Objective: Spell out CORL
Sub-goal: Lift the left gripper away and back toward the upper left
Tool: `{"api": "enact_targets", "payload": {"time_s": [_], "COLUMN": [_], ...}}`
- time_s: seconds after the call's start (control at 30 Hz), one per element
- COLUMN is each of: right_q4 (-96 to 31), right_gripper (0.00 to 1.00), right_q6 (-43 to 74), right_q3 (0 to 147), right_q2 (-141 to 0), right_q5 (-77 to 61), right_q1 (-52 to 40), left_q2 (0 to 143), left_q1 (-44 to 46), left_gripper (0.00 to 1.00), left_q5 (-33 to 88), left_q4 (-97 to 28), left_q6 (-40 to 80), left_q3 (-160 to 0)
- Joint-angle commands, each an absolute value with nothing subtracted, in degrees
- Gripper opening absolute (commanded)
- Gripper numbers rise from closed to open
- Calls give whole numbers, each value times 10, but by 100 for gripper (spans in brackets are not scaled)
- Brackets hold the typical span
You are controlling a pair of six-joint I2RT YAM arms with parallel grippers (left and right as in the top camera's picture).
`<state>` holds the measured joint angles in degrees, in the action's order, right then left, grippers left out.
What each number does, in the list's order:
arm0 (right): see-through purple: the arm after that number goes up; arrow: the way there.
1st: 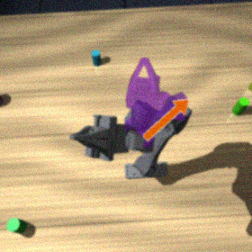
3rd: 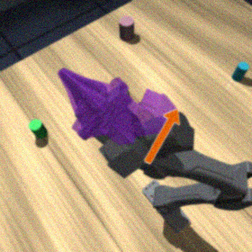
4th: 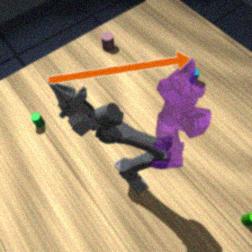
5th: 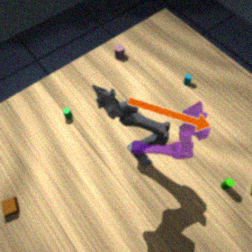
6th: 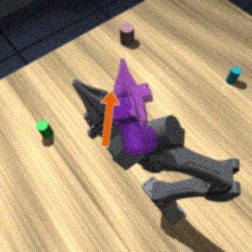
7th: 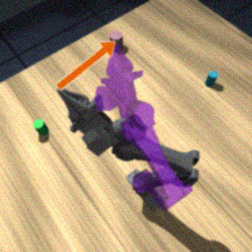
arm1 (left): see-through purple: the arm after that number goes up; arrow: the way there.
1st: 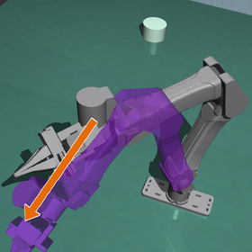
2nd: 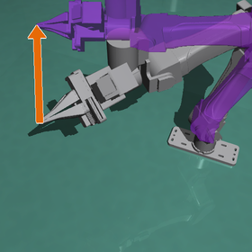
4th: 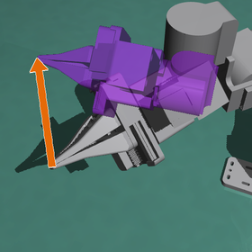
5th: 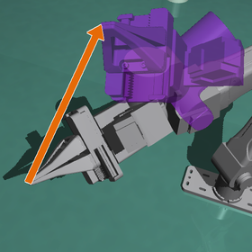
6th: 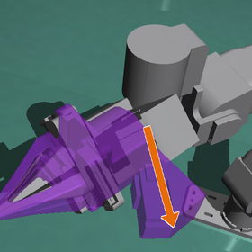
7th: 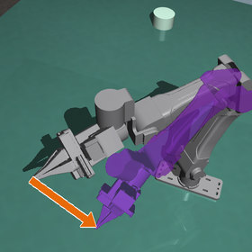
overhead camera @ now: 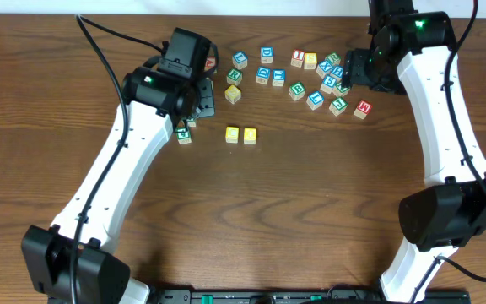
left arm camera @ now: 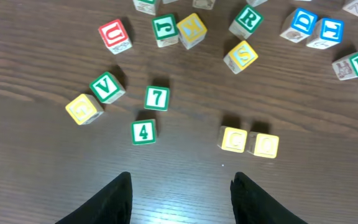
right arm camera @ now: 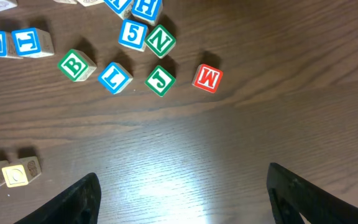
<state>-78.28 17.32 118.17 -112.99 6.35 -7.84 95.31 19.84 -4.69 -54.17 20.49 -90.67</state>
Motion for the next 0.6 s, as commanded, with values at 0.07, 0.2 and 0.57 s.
{"api": "enact_targets", "payload": {"time_s": [0.07,0.2,0.57], "right_q4": [-775,-771,-752], "right_gripper": [84,84,82], "right_q6": [166,166,167], "right_q3": [1191,1191,1191], "right_q2": [-1120,-1120,-1122], "right_q5": [43,41,41], "right_q1": [-78,-85,-101], "left_q2": [944,944,944], "left_q1": [183,170,118], "left_gripper": [51,51,51], "left_q5": [-54,-54,-51], "left_q4": [-557,-566,-588], "left_q6": [168,140,84], "left_q3": [-922,-922,-922]}}
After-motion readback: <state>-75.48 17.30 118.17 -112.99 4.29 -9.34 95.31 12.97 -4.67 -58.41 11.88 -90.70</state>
